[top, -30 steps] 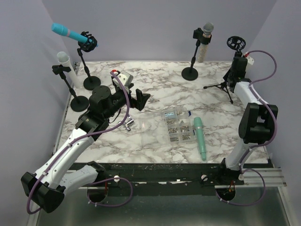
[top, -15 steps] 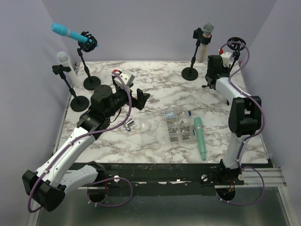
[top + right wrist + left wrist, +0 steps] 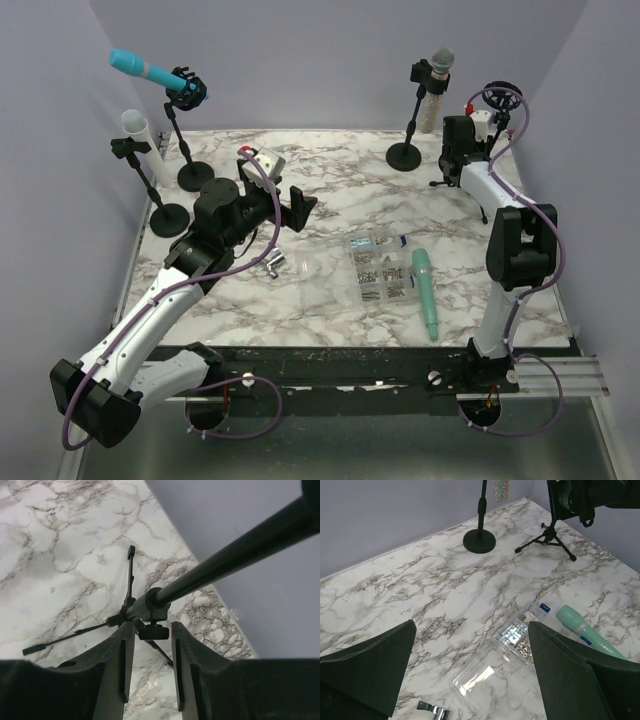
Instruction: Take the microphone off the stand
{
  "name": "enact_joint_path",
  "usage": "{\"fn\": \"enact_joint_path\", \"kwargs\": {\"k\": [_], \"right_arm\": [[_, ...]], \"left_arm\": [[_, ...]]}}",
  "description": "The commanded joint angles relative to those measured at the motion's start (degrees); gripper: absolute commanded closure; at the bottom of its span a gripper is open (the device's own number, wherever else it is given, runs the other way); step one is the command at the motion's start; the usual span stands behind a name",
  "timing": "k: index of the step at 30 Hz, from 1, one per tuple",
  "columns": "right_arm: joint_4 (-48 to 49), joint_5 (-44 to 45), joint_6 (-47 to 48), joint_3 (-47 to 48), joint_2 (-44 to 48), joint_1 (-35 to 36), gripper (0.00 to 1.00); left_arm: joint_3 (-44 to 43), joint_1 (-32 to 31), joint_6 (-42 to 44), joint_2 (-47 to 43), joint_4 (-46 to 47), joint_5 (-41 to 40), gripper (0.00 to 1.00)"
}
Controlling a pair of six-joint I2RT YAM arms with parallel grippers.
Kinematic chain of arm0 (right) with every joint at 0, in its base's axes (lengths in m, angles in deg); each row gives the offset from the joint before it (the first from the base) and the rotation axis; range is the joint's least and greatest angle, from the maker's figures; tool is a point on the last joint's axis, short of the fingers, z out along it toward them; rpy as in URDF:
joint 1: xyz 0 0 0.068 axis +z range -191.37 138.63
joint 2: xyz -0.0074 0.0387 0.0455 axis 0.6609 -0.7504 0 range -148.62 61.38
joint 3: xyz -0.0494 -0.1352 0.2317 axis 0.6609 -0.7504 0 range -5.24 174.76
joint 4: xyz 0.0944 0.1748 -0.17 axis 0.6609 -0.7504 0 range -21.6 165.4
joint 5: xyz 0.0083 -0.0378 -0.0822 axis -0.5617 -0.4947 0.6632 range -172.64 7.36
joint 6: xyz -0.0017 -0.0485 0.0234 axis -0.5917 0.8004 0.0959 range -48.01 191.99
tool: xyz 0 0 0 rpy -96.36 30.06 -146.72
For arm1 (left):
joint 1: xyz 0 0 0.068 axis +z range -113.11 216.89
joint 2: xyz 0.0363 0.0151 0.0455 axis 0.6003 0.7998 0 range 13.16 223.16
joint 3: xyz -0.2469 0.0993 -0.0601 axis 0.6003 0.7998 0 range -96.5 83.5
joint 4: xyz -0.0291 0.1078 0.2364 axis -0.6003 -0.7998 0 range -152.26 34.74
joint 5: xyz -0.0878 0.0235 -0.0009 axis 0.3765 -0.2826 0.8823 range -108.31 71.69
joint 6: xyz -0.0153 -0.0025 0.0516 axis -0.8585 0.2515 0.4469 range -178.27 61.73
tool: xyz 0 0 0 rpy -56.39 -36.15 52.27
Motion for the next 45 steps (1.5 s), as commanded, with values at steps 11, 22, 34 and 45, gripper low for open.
{"fn": "enact_joint_path", "kwargs": {"k": [11, 22, 34, 45], "right_arm": [[-7.8, -19.5, -12.4, -2.6, 13.0, -0.2, 0.23], [-5.6, -24.8, -16.6, -1.9, 22.1, -2.7, 0.06], [-10.6, -26.2, -20.1, 15.7, 16.2, -9.6, 0.00], [-12.6, -28.0, -21.3, 11.2, 11.5, -12.0, 0.03]], "left_arm": [[-1.2, 0.4, -0.6, 0.2, 0.1, 2.0, 0.01], [-1.5, 0.5, -1.3, -0.2, 0.1, 3.6, 0.02], [-1.6, 0.4, -1.6, 0.8, 0.0, 3.7, 0.01], [-1.5, 0.4, -1.4, 0.4, -0.1, 3.7, 0.02]]}}
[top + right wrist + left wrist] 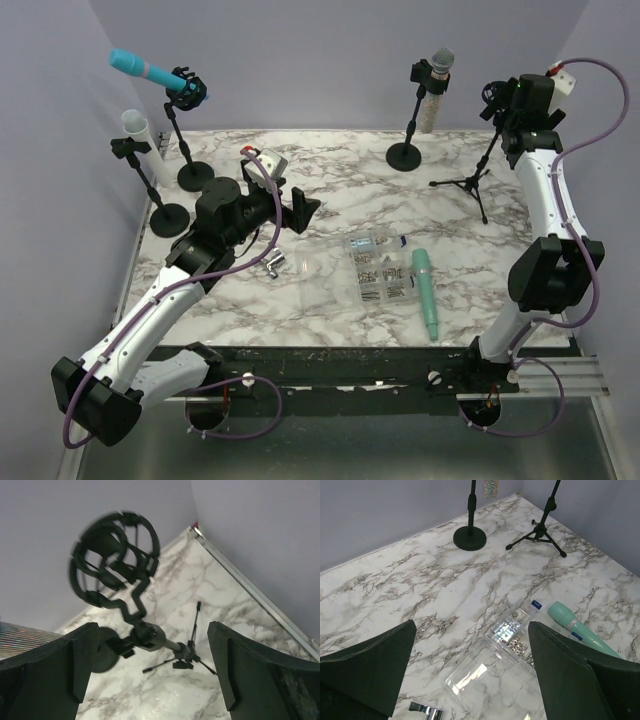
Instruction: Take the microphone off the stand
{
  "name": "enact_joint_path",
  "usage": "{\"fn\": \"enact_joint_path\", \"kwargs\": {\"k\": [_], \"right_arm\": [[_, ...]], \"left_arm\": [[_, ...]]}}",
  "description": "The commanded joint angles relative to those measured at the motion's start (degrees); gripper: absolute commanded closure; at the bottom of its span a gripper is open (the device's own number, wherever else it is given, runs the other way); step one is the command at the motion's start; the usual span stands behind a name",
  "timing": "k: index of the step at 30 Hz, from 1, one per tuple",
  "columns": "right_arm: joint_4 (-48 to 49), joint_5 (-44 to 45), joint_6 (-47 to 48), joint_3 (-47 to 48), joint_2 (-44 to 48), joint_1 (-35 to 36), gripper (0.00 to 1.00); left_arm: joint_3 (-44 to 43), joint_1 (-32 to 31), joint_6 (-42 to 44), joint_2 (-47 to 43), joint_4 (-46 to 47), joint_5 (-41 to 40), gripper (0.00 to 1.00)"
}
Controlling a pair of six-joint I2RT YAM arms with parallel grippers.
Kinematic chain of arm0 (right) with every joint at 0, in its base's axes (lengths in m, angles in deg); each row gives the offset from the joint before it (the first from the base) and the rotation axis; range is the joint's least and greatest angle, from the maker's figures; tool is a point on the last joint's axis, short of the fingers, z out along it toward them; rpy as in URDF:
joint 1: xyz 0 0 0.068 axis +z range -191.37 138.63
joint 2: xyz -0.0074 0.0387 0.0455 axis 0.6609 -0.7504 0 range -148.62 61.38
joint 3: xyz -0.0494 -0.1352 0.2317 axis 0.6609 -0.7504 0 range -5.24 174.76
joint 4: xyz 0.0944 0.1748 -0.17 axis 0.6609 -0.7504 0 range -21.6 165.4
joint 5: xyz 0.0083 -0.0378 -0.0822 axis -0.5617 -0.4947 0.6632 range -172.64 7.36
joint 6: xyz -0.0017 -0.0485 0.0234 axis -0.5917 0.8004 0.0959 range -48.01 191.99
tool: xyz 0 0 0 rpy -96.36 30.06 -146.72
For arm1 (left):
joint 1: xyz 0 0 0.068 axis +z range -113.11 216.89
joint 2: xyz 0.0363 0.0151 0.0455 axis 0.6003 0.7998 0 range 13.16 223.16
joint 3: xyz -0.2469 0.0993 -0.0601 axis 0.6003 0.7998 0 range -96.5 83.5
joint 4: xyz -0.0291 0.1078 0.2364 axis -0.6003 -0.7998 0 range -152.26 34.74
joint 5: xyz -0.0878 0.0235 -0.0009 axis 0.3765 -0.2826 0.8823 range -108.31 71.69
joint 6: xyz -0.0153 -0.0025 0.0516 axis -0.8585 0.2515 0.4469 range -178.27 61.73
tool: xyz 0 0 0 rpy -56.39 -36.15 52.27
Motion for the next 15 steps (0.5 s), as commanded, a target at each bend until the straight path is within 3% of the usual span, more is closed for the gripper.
{"fn": "enact_joint_path", "kwargs": {"k": [1, 9, 15], "right_arm": [[-3.9, -1.7, -1.1, -2.6, -0.9, -0.8, 0.04], [-5.2, -1.8, 1.3, 4.7, 2.0, -0.8, 0.03], [-5.2, 1.2, 1.3, 4.0, 2.0, -0.8, 0.02]], "left_arm": [[-1.5, 0.4, -0.2, -0.2, -0.1, 1.4, 0.01], [-1.6, 0.4, -0.4, -0.1, -0.1, 1.6, 0.02], [-1.5, 0.4, -0.5, -0.1, -0.1, 1.7, 0.02]]}}
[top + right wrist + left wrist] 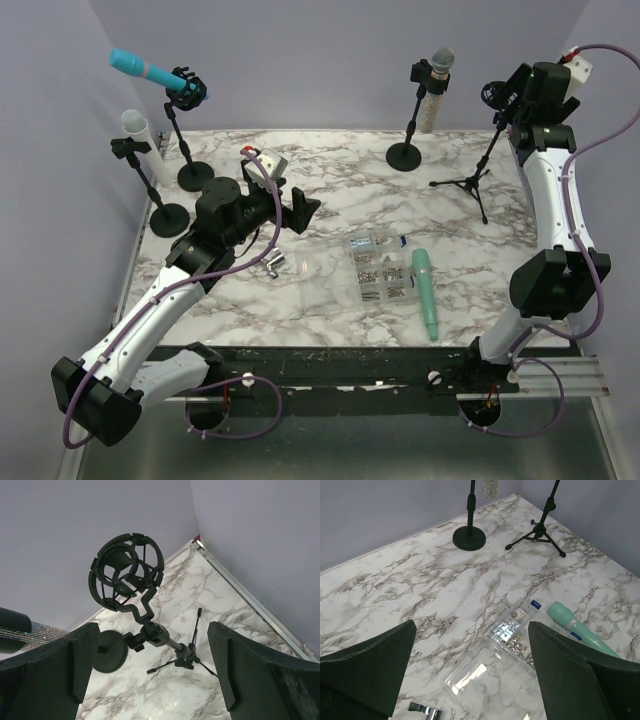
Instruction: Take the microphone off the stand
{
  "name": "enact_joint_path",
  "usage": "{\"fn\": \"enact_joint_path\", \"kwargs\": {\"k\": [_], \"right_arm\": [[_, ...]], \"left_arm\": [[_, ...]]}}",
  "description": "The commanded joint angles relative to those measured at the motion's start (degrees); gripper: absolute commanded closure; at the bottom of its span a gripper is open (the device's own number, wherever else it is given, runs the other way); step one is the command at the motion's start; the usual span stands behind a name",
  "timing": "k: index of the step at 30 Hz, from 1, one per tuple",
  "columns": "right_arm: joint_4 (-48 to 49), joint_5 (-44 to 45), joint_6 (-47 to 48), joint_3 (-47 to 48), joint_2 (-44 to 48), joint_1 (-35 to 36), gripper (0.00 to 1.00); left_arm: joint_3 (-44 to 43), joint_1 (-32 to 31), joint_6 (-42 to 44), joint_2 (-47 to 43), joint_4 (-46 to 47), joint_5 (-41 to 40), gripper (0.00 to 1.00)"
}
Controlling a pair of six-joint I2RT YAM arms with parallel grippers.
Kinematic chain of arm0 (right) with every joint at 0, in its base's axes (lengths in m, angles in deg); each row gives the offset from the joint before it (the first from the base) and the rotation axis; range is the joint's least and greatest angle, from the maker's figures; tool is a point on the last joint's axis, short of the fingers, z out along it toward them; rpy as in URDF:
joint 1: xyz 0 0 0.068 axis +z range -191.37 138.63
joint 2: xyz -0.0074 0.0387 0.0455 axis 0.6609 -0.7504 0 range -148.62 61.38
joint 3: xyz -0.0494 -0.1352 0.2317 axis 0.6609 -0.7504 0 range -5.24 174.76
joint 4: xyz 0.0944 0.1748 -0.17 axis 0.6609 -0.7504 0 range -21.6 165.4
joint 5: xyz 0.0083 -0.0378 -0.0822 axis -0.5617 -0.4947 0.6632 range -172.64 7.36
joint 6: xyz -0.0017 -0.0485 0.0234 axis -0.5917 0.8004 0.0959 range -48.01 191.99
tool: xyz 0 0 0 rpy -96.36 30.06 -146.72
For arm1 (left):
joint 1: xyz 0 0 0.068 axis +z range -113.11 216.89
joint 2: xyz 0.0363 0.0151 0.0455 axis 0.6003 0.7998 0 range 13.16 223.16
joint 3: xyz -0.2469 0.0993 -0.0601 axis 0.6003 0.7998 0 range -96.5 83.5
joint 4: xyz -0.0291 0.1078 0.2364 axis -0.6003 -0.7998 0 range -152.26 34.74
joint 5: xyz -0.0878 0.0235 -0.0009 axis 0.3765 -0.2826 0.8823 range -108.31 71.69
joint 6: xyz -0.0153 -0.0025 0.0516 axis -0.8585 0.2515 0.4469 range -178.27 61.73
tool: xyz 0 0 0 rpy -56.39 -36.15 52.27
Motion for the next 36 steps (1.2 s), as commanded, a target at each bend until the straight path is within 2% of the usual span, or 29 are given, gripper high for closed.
{"fn": "enact_joint_path", "kwargs": {"k": [1, 8, 13, 27, 30, 36], "right_arm": [[-0.6, 2.3, 0.8, -0.1, 1.1, -0.4, 0.02], [0.8, 4.7, -0.1, -6.2, -0.9, -0.4, 0.07], [1.4, 3.2, -0.3, -8.2, -0.1, -0.4, 0.11], [-1.7, 5.5, 2.1, 4.7, -1.8, -0.5, 0.09], [-0.9, 6.2, 1.5, 1.3, -1.7, -0.4, 0.09], [2.8, 6.0, 0.1, -11.7, 0.3, -0.4, 0.11]], "left_arm": [[-1.5, 0.4, -0.5, -0.1, -0.1, 1.6, 0.02], [-1.6, 0.4, -0.6, -0.2, -0.1, 1.9, 0.01], [-1.6, 0.4, -0.6, 0.0, -0.1, 1.8, 0.02], [-1.8, 0.4, -0.5, 0.7, -0.3, 1.8, 0.02], [-1.8, 0.4, -0.5, 0.7, -0.4, 1.8, 0.02], [-1.8, 0.4, -0.5, 0.4, -0.3, 1.8, 0.01]]}}
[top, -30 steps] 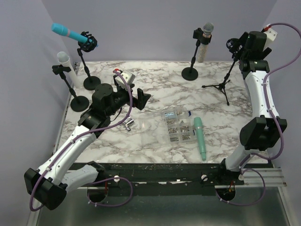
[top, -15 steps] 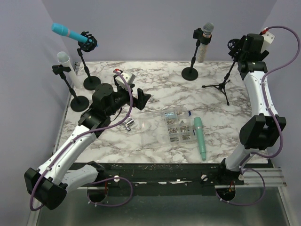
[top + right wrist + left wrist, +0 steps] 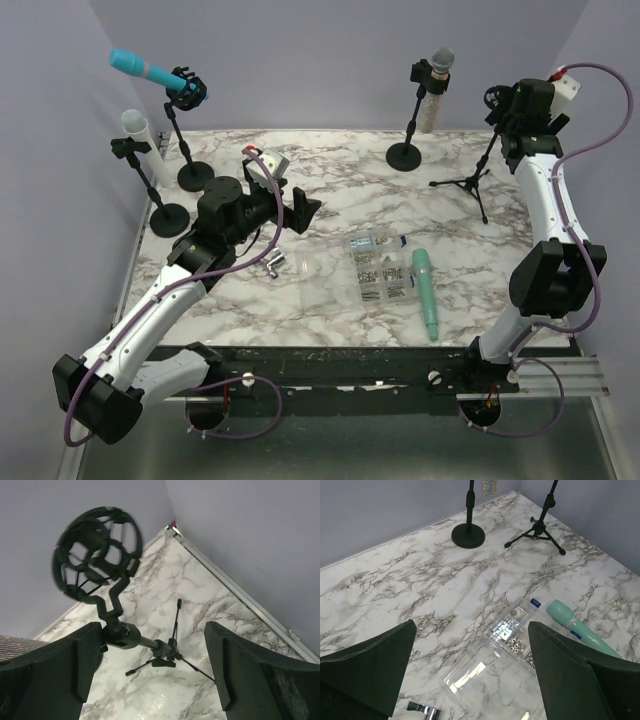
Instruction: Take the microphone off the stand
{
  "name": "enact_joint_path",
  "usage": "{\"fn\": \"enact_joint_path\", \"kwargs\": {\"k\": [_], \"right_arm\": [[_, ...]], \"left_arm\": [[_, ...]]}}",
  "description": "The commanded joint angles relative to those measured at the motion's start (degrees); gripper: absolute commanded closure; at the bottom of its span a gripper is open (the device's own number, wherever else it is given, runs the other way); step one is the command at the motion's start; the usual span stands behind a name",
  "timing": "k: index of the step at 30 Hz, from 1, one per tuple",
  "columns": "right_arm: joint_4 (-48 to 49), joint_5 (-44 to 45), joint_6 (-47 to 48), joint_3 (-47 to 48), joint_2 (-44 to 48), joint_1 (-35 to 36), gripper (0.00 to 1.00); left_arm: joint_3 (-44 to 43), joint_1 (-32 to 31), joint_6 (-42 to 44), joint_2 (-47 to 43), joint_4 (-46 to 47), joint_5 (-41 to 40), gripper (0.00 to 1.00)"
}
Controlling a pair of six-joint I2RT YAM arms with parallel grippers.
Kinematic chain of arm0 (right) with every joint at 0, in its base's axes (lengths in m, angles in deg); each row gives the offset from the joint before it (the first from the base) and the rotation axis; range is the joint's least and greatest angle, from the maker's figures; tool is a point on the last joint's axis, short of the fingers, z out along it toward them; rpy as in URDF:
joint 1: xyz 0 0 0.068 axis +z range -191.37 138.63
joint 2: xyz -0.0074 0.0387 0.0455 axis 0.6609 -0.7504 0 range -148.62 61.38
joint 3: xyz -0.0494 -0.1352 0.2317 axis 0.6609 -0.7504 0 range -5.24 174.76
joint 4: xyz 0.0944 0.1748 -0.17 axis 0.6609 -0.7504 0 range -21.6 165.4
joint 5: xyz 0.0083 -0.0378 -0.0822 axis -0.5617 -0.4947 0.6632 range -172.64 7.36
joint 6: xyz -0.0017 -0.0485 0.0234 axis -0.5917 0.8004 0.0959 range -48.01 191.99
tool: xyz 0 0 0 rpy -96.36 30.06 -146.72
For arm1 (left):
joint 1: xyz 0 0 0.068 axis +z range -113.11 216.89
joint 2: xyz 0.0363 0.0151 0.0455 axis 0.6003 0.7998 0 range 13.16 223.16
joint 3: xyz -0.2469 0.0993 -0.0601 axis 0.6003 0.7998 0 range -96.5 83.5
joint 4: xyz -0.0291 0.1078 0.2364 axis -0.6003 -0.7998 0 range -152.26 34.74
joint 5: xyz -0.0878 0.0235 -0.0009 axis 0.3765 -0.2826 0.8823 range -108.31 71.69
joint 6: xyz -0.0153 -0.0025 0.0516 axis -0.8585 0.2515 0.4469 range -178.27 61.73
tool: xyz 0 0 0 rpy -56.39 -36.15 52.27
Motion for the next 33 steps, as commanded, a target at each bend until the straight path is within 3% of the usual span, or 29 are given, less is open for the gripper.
{"fn": "enact_joint_path", "kwargs": {"k": [1, 14, 20, 24, 29, 33], "right_arm": [[0.5, 0.9, -0.7, -7.6, 0.2, -0.5, 0.11], [-0.4, -4.3, -0.4, -3.5, 2.9, -0.5, 0.12], [1.1, -16.3, -3.2, -6.5, 3.8, -0.5, 0.12], [5.1, -29.8, -8.0, -8.9, 4.4, -0.5, 0.11], [17.3, -47.1, -8.4, -11.9, 3.8, -0.4, 0.08], [28.5, -52.8, -8.5, -13.7, 3.1, -0.4, 0.04]], "left_arm": [[-1.8, 0.4, -0.4, -0.2, -0.2, 1.6, 0.01], [-1.8, 0.4, -0.6, -0.6, -0.5, 1.2, 0.01], [-3.8, 0.3, -4.2, -0.7, -3.0, -0.4, 0.01], [-8.8, 0.3, -6.7, 0.8, -7.9, 0.6, 0.02], [-10.4, 0.3, -4.8, 0.6, -8.5, -0.9, 0.01], [-6.8, 0.4, -1.2, 0.0, -5.7, -3.3, 0.01]]}}
